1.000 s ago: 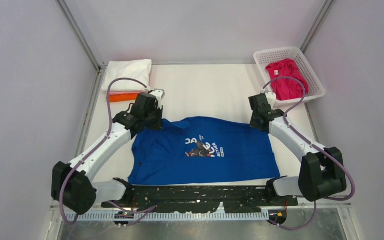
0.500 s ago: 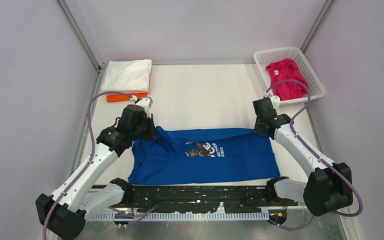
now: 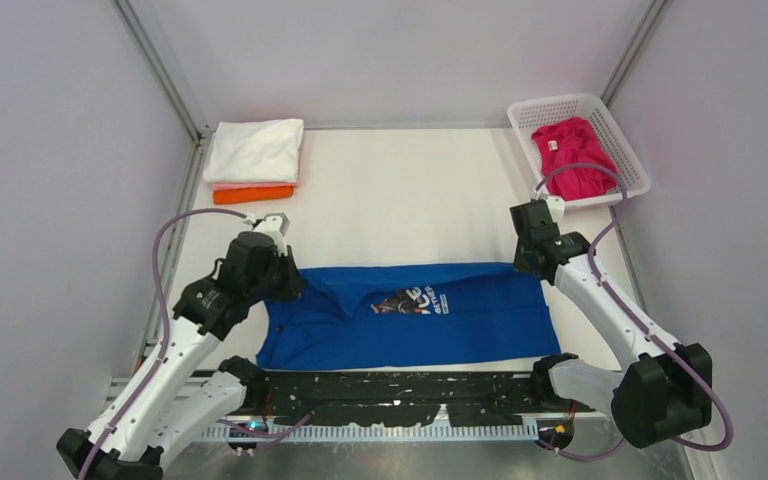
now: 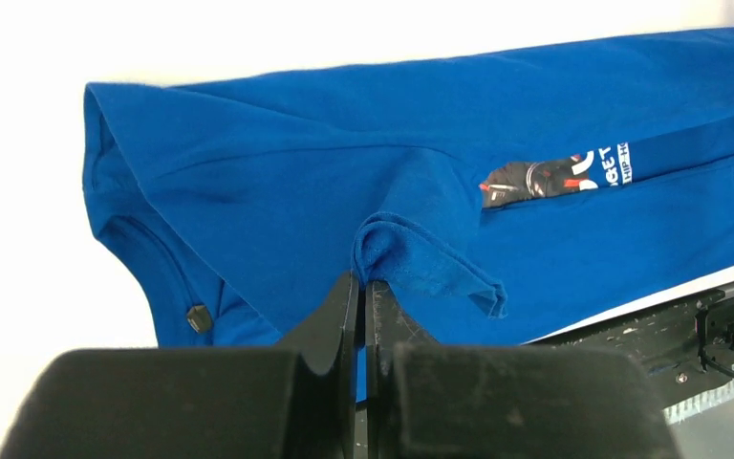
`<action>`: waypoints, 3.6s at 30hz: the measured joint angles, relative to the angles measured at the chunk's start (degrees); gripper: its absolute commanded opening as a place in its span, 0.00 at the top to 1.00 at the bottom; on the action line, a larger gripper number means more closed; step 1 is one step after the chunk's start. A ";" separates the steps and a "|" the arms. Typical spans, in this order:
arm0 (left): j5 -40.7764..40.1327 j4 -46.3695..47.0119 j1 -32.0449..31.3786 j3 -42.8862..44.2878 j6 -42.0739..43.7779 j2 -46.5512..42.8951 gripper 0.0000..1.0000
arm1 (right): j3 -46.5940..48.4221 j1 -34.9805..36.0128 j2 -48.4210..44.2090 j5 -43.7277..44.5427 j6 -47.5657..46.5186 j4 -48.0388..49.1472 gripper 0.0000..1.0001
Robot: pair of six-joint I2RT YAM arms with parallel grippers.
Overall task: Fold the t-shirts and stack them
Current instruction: Fold the other side of the tshirt into a rectangle
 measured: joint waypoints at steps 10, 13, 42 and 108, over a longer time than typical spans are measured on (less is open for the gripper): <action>1.97 -2.56 -0.96 -7.80 -5.42 -2.89 0.84 | -2.03 0.00 -0.50 -1.05 0.70 -1.92 0.92; 2.54 -4.07 -1.49 -10.14 -7.61 -3.54 0.68 | -3.32 0.00 0.98 -1.25 1.84 -2.12 0.78; 7.67 8.55 7.72 -7.67 -15.47 9.62 0.00 | -9.18 30.45 -0.50 -36.76 -6.54 28.20 0.27; 15.17 21.79 17.07 -8.31 -9.55 31.80 0.01 | 7.37 57.02 24.09 -20.06 -24.02 24.50 0.05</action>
